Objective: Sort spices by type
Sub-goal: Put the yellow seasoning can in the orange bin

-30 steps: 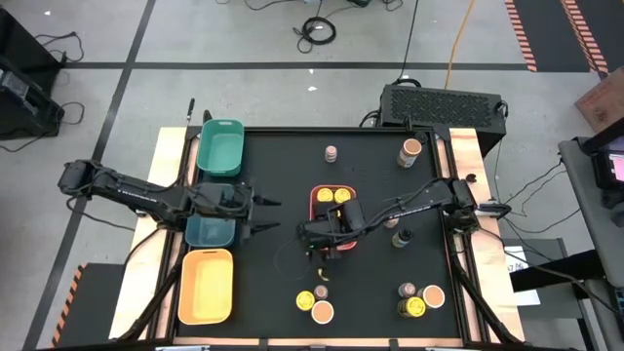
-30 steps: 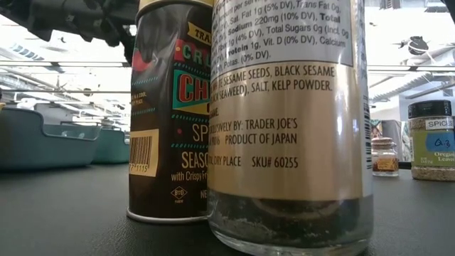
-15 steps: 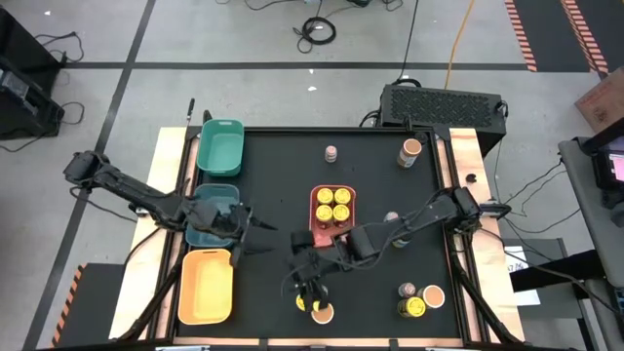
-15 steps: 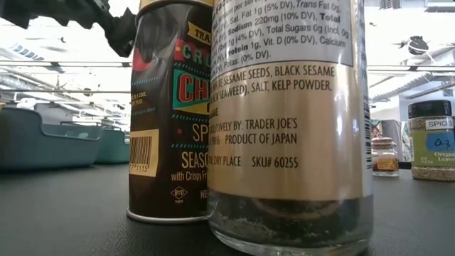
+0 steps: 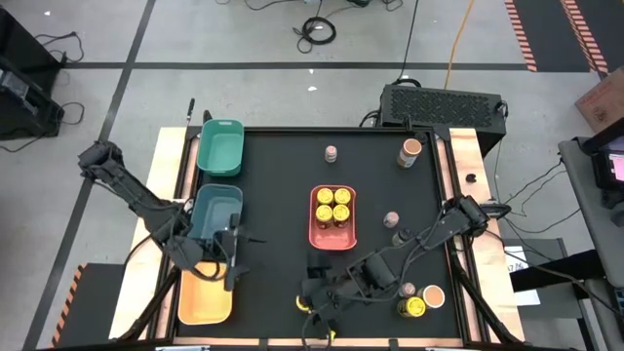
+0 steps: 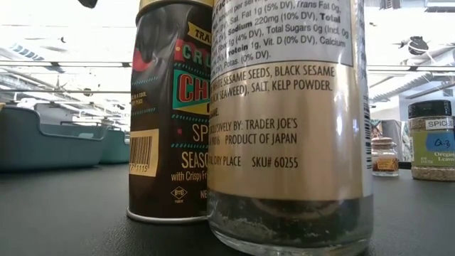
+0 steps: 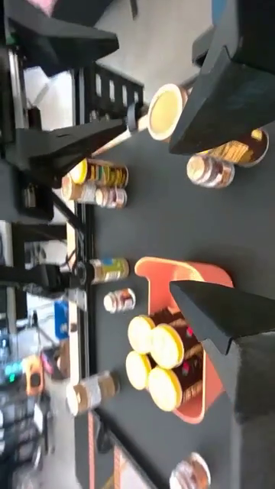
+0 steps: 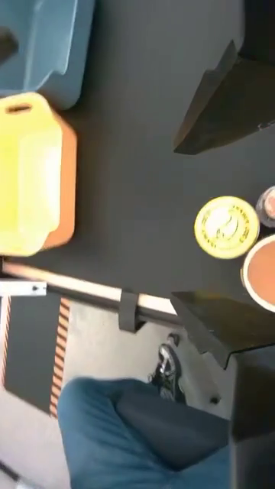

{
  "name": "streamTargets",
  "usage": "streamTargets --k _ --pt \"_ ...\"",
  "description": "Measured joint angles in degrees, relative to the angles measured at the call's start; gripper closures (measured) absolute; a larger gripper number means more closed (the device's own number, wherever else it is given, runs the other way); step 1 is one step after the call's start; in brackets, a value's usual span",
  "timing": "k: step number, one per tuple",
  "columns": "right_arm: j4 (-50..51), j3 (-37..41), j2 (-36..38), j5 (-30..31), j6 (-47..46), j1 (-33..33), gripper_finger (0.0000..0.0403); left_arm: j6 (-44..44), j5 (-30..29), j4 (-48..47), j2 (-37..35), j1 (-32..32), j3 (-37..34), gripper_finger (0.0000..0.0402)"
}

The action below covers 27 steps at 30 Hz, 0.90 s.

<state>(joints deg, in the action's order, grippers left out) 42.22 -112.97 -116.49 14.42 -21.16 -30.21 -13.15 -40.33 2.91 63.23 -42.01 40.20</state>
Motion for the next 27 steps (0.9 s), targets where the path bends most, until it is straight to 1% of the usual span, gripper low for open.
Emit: streamTargets --k 2,4,8,11,14,18,24,27 --pt "0.96 0.00 0.00 0.85 -1.72 -0.27 0.0101 -0.17 -1.82 -0.03 2.29 -0.93 1.70 0.0116" --pt "1.96 -0.02 -0.02 1.02 -3.02 -0.25 0.0101 -1.65 -2.43 -0.20 4.78 -1.36 2.95 0.0116" --pt "3.55 0.00 -1.28 2.38 -3.68 -0.69 0.0101 -3.48 -2.47 -0.48 9.62 -1.61 3.87 0.0116" --pt "3.44 -0.02 -3.20 2.66 -3.70 -0.71 0.0101 -2.92 -1.60 -0.51 11.79 -1.45 4.16 0.0116" --pt "2.90 0.00 -5.50 1.99 -4.13 -0.67 0.0101 -2.60 0.18 -0.81 12.19 -1.13 4.16 0.0116" --pt "2.74 0.00 -6.47 2.19 -5.84 -0.24 0.0101 -2.60 2.17 -0.89 12.19 -0.86 4.16 0.0116" --pt "3.02 0.00 -6.45 1.90 -12.62 0.56 0.0101 -1.43 3.15 -0.87 12.19 -0.71 4.16 0.0116" --pt "3.54 0.00 -6.43 1.47 -18.89 1.25 0.0101 0.18 3.47 -0.87 12.19 -0.44 4.16 0.0116"
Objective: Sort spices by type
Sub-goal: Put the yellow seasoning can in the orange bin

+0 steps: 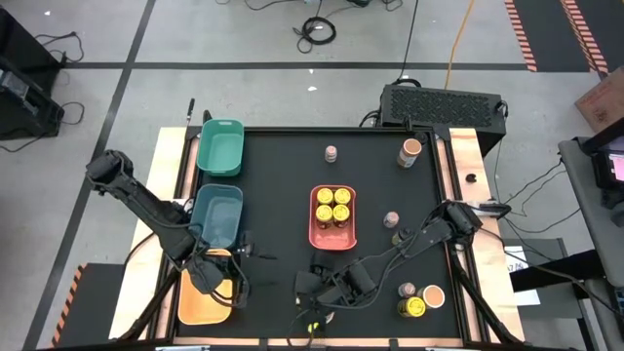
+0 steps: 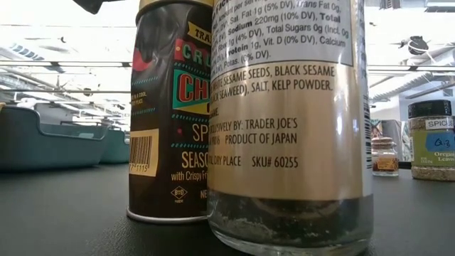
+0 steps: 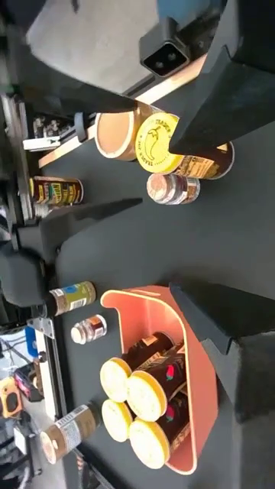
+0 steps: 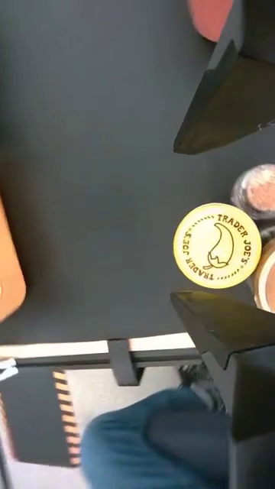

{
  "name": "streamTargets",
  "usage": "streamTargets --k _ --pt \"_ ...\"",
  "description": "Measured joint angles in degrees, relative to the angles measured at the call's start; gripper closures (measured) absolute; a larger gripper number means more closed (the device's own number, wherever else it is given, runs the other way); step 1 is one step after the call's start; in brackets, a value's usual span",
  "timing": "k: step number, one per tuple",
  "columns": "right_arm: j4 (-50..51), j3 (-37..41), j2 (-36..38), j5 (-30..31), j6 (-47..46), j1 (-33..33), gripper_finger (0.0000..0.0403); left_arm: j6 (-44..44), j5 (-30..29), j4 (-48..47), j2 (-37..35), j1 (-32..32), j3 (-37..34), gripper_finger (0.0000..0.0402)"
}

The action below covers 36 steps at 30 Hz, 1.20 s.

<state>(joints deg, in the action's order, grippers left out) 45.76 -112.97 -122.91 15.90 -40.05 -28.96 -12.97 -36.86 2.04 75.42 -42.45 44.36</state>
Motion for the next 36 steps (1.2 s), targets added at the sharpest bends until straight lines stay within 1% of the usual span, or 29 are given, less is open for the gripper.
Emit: streamTargets --k 3,6,11,14,19,28,36 --pt "0.51 0.00 0.02 -2.29 -5.38 0.93 0.0101 1.63 0.26 0.23 0.00 0.91 0.00 0.0116" --pt "2.38 -1.04 0.00 -4.60 -8.52 1.48 0.0101 3.04 0.82 0.79 0.00 2.40 0.00 0.0116" --pt "6.03 -3.52 0.15 -5.51 -10.33 1.56 0.0101 5.26 5.10 0.70 0.00 5.74 0.00 0.0116" --pt "8.07 -5.50 0.05 -4.03 -10.33 1.43 0.0101 6.43 8.42 0.87 0.00 7.80 0.00 0.0116" --pt "11.08 -5.60 -0.03 -3.63 -11.86 1.65 0.0101 9.03 12.99 0.52 0.00 10.08 0.00 0.0116" --pt "10.97 -5.60 -0.79 -1.08 -12.80 1.62 0.0101 11.78 16.52 -0.01 0.00 12.80 0.00 0.0116" --pt "11.85 -5.60 -0.79 0.71 -15.24 1.10 0.0101 12.27 21.16 -0.02 0.00 15.43 0.00 0.0116"
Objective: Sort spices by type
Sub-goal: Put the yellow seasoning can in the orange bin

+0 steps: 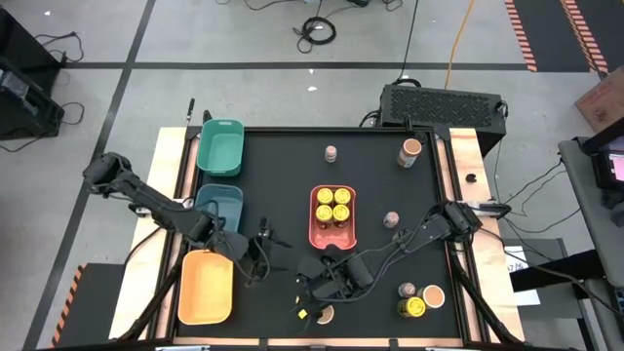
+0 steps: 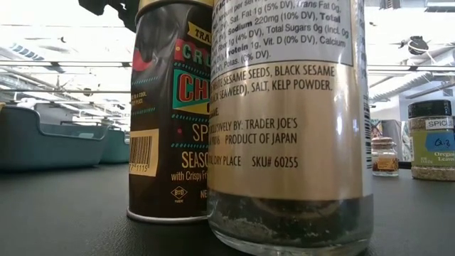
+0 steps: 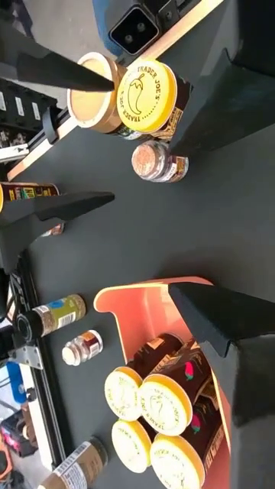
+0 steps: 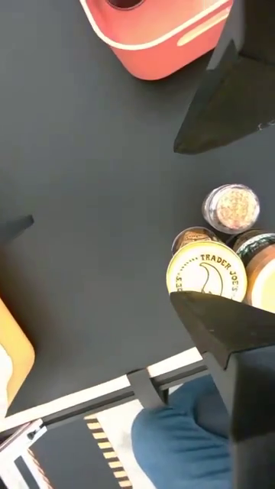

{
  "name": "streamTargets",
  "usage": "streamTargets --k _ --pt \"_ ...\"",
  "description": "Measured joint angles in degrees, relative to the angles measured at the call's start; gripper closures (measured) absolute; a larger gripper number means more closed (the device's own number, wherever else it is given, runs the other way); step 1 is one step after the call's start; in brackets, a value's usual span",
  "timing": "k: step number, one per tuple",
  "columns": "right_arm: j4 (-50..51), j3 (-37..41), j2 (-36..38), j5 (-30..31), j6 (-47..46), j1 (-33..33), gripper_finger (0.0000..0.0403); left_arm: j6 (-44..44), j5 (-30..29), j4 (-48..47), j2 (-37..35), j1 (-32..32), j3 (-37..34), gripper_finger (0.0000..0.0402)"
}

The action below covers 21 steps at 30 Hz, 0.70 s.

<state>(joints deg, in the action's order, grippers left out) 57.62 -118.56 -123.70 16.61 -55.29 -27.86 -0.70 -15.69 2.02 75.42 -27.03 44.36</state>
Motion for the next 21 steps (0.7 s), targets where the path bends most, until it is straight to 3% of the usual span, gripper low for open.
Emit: streamTargets --k 21 --pt "-4.24 0.09 -3.98 0.41 8.89 -3.22 0.0101 -1.95 1.06 -0.28 0.00 0.81 0.00 0.0116"
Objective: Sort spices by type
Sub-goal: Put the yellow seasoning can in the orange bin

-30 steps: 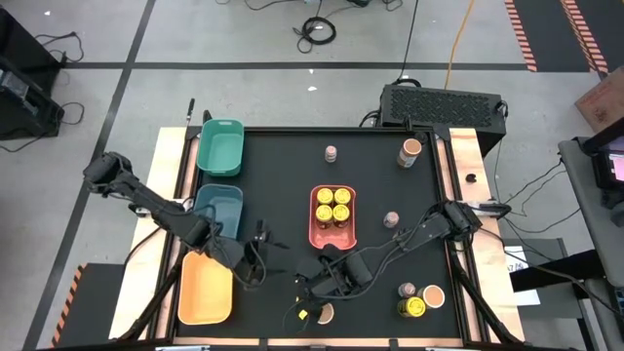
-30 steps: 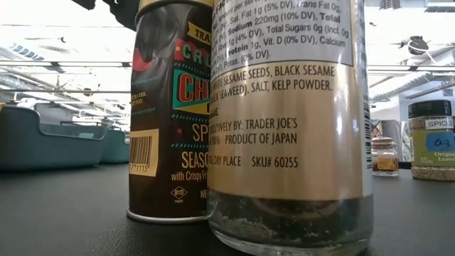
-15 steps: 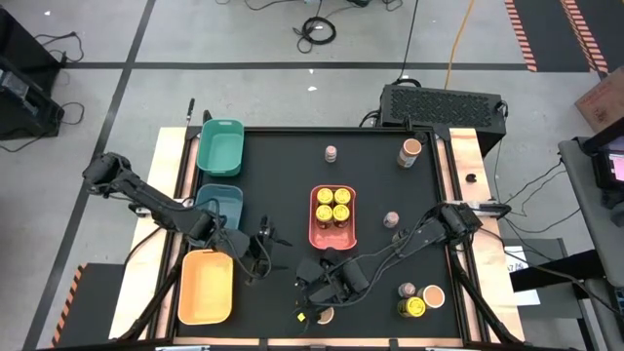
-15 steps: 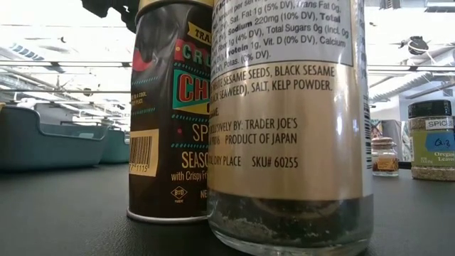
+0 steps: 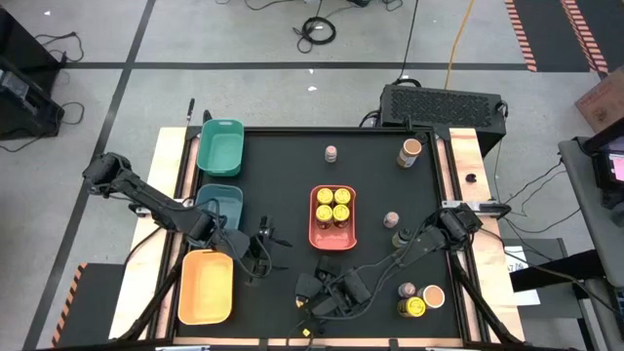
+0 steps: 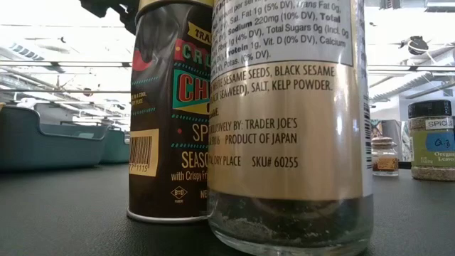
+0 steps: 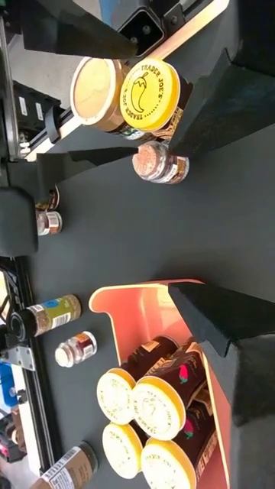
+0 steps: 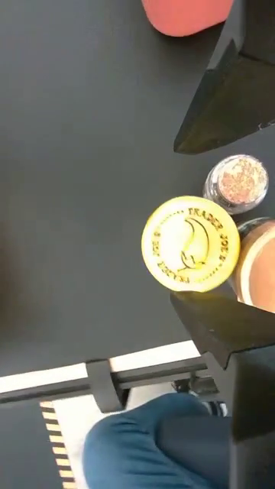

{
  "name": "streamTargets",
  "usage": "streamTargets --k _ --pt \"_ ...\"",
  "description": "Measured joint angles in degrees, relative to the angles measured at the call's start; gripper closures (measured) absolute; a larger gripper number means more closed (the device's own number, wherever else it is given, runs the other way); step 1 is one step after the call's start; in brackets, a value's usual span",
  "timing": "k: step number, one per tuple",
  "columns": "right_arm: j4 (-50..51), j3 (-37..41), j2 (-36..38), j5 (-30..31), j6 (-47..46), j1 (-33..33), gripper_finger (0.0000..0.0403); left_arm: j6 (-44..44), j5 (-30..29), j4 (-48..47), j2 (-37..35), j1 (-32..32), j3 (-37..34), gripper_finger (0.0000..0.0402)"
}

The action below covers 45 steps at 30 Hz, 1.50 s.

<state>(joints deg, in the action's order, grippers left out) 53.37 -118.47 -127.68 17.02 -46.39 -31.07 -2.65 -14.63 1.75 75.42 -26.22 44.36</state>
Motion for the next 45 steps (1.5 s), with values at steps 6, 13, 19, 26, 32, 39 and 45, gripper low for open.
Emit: streamTargets --k 6,13,19,26,32,39,45 --pt "-1.67 -0.07 -1.13 0.74 4.52 -0.95 0.0101 -0.10 -0.02 -1.01 0.00 -0.04 0.00 0.0116" --pt "-2.17 -0.07 -1.22 1.02 5.34 -1.29 0.0101 -0.11 -0.02 -1.01 0.00 -0.04 0.00 0.0116" --pt "-2.05 -0.07 -1.90 1.10 6.08 -1.26 0.0101 -0.12 -0.02 -1.04 0.00 -0.04 0.00 0.0116" --pt "-2.16 -0.07 -2.60 0.76 6.67 -1.13 0.0101 -0.07 -0.04 -1.08 0.00 -0.03 0.00 0.0116" --pt "-2.09 -0.07 -2.69 1.06 7.18 -0.72 0.0101 -0.05 -0.04 -1.08 0.00 -0.04 0.00 0.0116" --pt "-2.45 -0.07 -3.81 -0.42 7.70 -0.26 0.0101 -0.03 -0.04 -1.30 0.00 -0.02 0.00 0.0116" --pt "-2.33 -0.07 -3.84 -0.87 8.01 0.08 0.0102 -0.03 -0.07 -1.60 0.00 -0.02 0.00 0.0116"
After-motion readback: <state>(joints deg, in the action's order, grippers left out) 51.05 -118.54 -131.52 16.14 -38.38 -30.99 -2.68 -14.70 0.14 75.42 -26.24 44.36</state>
